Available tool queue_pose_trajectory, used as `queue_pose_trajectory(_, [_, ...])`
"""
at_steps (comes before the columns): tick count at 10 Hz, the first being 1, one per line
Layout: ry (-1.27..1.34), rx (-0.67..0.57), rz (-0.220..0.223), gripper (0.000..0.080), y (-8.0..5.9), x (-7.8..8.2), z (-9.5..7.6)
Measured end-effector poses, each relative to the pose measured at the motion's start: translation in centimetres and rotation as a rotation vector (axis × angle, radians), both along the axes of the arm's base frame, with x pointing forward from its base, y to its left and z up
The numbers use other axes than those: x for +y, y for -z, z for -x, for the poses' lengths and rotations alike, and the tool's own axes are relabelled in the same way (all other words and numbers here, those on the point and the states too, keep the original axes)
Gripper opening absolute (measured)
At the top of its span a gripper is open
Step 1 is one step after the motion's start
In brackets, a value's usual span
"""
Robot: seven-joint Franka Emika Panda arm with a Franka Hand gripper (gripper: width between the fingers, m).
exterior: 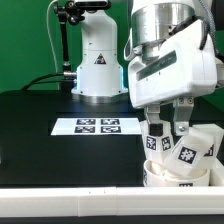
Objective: Assemble stool
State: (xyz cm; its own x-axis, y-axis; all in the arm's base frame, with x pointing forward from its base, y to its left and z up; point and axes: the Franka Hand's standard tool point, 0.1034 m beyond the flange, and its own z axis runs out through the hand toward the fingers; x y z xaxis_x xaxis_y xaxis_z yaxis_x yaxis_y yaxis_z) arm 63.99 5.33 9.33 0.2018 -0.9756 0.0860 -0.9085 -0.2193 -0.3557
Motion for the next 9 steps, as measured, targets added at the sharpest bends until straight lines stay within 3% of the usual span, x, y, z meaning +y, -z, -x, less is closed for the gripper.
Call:
queue_pose_trajectory(3, [-0.339, 0.007, 0.132, 0.0649, -0.2, 0.7, -0.2])
queue_pose_trajectory(5, [-0.615, -0.003, 0.238, 0.0649, -0.9, -0.1, -0.5])
queue_pose_trajectory(9, [-0.906, -0.001, 0.345, 0.0649, -1.7, -0.8, -0.7])
